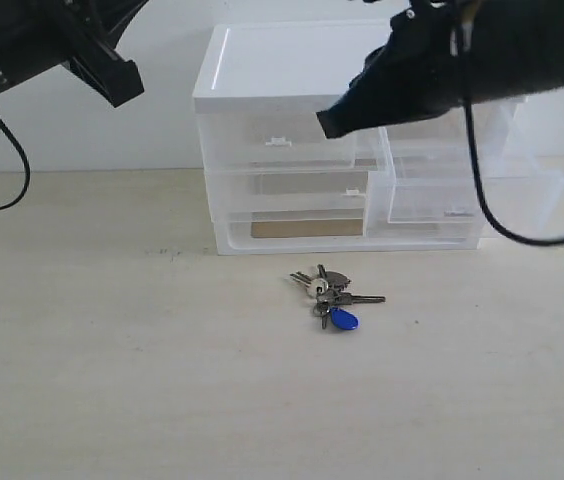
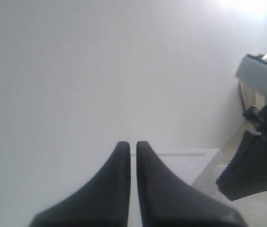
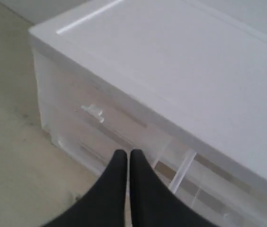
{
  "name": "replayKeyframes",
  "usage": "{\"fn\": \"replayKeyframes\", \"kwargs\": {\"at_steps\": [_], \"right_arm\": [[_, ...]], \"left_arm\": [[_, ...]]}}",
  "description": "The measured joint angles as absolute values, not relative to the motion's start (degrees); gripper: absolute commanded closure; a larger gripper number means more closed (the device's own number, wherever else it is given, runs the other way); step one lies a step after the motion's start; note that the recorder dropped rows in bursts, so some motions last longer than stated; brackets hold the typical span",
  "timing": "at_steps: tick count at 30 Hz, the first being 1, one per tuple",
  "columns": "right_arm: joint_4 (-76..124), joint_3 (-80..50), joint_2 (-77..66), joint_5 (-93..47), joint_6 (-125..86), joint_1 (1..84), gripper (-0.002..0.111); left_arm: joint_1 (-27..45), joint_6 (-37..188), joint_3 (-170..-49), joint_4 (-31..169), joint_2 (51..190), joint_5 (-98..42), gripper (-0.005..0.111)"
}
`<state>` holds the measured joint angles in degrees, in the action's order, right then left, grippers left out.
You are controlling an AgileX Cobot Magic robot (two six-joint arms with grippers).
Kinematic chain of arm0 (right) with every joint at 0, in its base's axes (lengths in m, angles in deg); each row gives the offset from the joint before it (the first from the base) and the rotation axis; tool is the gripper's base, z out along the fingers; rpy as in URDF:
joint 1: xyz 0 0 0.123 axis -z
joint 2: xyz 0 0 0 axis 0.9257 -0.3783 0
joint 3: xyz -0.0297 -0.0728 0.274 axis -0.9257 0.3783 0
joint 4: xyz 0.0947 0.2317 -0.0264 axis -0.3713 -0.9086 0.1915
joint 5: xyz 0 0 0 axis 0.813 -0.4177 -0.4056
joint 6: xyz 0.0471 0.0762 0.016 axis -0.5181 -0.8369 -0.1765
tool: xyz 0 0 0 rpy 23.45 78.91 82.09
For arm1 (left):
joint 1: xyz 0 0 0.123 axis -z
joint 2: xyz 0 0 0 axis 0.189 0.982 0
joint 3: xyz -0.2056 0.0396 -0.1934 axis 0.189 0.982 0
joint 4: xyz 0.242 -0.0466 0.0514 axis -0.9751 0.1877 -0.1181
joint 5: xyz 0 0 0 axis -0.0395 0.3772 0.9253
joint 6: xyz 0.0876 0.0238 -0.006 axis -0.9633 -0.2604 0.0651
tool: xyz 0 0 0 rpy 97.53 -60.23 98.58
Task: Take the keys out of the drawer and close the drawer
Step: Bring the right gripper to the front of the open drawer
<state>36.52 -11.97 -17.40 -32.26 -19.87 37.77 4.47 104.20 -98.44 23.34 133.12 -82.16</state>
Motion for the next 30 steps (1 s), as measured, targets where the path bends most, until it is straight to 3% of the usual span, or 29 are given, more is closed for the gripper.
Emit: {"fn": "replayKeyframes", "kwargs": {"at_steps": [3,7,10,20,30], "right_arm": [[35.7,1.7,-8.9,-20.8,-21.6,39.2,0.108],[30.2,15.8,-7.5,-8.6,-22.0,47.6,0.108],[29.4,21.2,-7.2,-1.5,-23.9,49.5,0.108],[28.8,25.2,-6.9,2.1,-26.1,49.5,0.108],[25.0,24.6,-17.9,14.4,-25.1,49.5,0.108]], "left_arm": [[4.5,104.2,-98.4,23.3,133.1,-82.2,0.102],[4.5,104.2,-98.4,23.4,133.1,-82.2,0.102],[4.5,104.1,-98.4,23.5,133.1,-82.2,0.102],[4.5,104.0,-98.4,23.5,133.1,-82.2,0.102],[4.5,104.0,-98.4,23.5,133.1,-82.2,0.102]]}}
